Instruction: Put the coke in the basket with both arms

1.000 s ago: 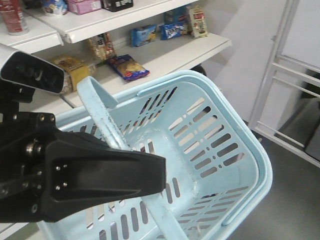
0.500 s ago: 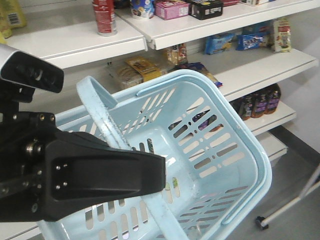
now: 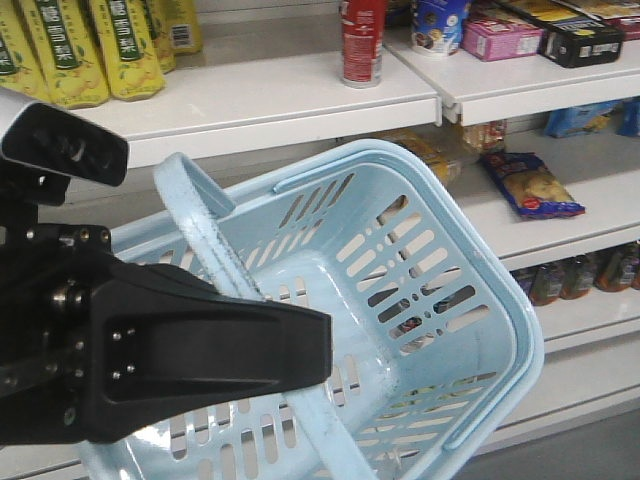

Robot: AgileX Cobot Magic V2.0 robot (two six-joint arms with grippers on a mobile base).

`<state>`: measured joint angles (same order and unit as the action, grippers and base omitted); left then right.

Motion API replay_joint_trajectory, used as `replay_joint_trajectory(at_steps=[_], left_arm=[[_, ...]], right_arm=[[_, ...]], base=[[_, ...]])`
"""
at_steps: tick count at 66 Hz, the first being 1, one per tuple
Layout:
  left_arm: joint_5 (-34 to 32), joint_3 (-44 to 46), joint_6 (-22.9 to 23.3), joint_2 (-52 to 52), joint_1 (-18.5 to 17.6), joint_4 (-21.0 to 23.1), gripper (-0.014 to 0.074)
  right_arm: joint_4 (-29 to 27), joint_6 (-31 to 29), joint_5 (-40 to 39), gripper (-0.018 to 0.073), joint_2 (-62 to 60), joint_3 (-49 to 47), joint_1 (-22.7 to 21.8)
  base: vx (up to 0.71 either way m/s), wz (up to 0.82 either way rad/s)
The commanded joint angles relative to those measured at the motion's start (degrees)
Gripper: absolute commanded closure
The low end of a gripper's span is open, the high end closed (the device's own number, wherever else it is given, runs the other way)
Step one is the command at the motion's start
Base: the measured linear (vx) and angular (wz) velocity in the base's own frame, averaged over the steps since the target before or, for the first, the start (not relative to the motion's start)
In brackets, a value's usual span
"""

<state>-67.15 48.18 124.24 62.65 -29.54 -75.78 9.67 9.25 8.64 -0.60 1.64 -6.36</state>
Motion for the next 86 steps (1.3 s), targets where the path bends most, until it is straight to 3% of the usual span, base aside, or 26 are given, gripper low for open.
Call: replay_joint_trajectory(at_steps=[1,86], left_arm=[[-1.24,1.90,-0.29,-0.84,-0.23,5.18,0.0603],[-1.24,1.90,-0.29,-0.84,-0.23,5.18,0.0603]], right_arm=[[0.49,-0.46,-4.41,0.0561,-0.73,0.34,-0.37],[0.49,-0.46,-4.41,0.0561,-0.73,0.34,-0.37]], base=[[0.09,0.42],[0.07,0.24]])
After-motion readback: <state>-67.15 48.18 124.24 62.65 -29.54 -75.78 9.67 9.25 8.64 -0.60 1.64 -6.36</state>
